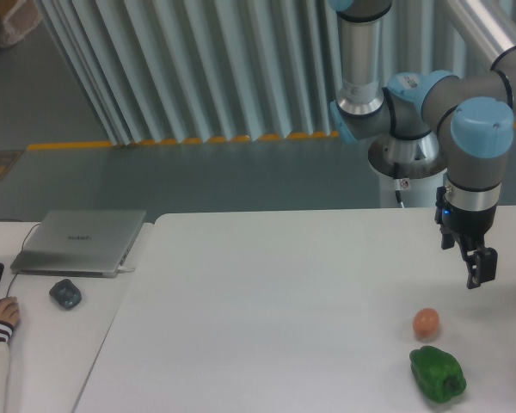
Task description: Place the red pepper on the table
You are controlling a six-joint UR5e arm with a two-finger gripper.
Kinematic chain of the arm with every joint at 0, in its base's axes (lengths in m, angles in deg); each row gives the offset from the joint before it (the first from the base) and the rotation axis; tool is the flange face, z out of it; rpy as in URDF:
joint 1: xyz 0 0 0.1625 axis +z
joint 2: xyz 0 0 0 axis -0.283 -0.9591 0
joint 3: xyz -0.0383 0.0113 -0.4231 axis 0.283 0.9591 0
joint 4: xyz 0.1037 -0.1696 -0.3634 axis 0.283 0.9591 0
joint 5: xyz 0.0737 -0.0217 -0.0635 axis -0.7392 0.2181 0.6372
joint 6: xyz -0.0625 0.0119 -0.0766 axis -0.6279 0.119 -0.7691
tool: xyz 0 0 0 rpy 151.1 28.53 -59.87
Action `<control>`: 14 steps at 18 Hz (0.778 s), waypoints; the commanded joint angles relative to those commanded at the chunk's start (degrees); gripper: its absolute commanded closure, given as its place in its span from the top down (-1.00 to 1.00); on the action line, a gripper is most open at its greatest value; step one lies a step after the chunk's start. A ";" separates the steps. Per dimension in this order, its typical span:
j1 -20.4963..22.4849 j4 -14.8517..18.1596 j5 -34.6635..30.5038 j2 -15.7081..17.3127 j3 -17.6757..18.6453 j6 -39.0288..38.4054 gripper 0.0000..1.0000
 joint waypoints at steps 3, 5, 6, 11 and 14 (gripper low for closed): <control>0.00 -0.09 0.09 0.00 0.18 -0.96 1.00; -0.09 -0.18 -0.26 -0.09 0.18 -1.84 1.00; 0.00 -0.78 -0.35 0.00 0.26 -1.85 1.00; 0.09 -2.99 -0.35 0.09 0.88 -1.41 1.00; 0.18 -3.60 0.00 0.17 1.32 -2.19 1.00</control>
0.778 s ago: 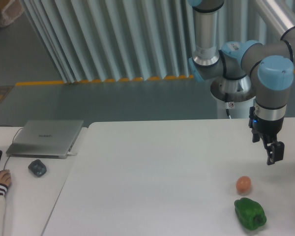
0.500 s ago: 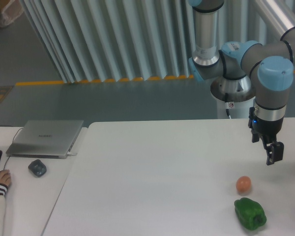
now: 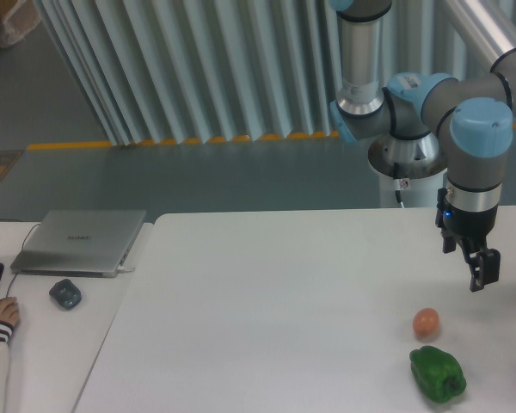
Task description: Place the red pepper on the table
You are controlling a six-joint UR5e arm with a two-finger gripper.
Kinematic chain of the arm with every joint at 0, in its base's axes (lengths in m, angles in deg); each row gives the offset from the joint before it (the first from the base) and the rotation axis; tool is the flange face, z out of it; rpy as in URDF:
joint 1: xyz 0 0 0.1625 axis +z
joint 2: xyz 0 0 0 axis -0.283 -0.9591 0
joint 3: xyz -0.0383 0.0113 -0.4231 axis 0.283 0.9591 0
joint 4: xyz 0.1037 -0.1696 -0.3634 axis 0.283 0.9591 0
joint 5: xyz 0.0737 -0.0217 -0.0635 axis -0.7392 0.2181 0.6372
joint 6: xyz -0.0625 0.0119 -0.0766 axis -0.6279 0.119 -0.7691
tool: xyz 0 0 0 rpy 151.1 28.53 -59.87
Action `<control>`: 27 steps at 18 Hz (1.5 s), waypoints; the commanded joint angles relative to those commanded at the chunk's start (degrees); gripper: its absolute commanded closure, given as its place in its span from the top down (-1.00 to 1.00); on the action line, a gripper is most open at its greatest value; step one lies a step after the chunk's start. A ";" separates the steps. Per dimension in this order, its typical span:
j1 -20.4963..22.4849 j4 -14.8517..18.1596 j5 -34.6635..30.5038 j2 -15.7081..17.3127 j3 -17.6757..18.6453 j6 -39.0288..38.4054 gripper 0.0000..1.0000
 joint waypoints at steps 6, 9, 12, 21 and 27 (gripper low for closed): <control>0.18 -7.82 0.09 0.62 4.22 -3.34 1.00; 0.70 -7.92 -0.44 0.62 3.35 -3.26 1.00; 2.19 -7.74 -0.44 0.70 2.11 -3.26 1.00; 5.01 -7.04 -0.44 0.79 0.79 -3.17 1.00; 7.38 -8.62 -0.17 0.88 -0.17 -3.34 1.00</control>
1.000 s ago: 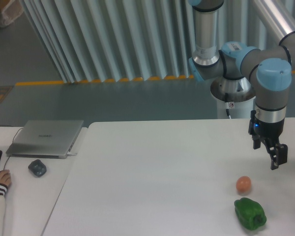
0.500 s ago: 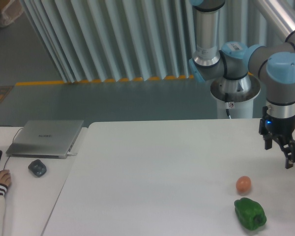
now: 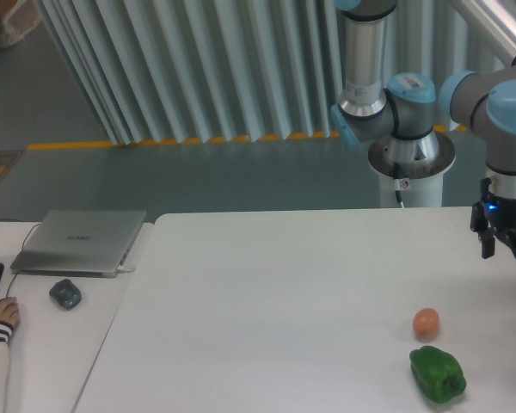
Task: Place the red pepper on the table
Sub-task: 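Raise the gripper and move it away out of the workspace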
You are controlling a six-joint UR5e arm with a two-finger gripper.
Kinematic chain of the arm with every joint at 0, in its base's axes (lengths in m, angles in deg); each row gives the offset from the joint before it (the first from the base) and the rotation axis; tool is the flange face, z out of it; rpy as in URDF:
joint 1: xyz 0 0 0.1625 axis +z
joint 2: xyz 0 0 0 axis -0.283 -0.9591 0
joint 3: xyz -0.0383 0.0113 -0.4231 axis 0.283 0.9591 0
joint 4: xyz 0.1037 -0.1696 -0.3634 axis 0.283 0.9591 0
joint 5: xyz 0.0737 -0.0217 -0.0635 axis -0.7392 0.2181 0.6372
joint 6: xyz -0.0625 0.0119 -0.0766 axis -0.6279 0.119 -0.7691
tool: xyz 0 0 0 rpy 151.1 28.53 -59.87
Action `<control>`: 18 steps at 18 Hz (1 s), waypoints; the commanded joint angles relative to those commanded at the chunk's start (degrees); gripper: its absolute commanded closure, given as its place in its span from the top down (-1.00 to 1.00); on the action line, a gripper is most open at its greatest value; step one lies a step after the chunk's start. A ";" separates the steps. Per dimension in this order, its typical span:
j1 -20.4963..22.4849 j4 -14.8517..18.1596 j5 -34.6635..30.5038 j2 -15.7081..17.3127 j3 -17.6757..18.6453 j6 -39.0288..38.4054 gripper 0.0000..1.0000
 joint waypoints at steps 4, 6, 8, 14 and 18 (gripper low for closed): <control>1.24 -0.27 0.26 0.09 0.00 -0.09 1.00; 1.15 -0.27 0.26 0.26 0.00 0.00 1.00; 1.06 -0.27 0.18 0.35 0.17 -0.09 1.00; 1.24 -0.27 0.26 0.44 0.44 0.00 1.00; 2.47 -0.27 0.26 0.44 0.44 0.26 1.00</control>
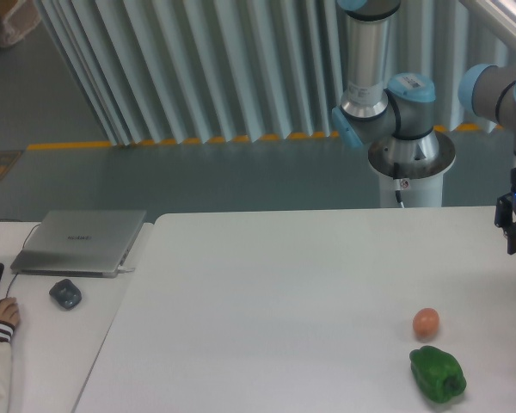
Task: Place the red pepper on the table
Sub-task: 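Raise the gripper and move it away out of the workspace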
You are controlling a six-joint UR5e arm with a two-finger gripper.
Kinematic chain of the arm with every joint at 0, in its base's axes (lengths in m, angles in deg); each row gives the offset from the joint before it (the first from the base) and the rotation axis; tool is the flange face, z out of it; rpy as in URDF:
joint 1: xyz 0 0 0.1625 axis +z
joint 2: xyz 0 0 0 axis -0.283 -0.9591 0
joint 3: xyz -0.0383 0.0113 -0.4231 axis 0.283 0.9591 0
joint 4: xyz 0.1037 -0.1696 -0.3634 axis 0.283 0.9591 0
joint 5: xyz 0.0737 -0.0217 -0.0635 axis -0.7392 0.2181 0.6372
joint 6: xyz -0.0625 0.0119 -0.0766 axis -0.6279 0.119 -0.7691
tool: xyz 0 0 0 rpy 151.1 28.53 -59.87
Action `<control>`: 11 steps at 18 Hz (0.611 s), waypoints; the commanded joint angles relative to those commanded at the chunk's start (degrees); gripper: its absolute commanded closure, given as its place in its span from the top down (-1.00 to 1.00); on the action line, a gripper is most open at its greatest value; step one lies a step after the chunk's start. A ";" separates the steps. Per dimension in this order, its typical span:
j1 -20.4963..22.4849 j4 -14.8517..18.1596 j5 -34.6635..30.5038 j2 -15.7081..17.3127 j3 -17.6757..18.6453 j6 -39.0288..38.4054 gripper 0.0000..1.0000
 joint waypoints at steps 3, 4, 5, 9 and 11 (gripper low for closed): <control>0.18 -0.09 -0.09 -0.09 0.00 -0.44 1.00; 1.31 -0.09 -0.09 -0.09 -0.09 -0.35 1.00; 2.37 -0.09 0.00 0.00 -0.17 -0.35 1.00; 2.90 -3.49 -0.17 -0.87 -1.05 -4.65 1.00; 3.08 -5.97 -0.18 -2.45 -2.80 -5.36 1.00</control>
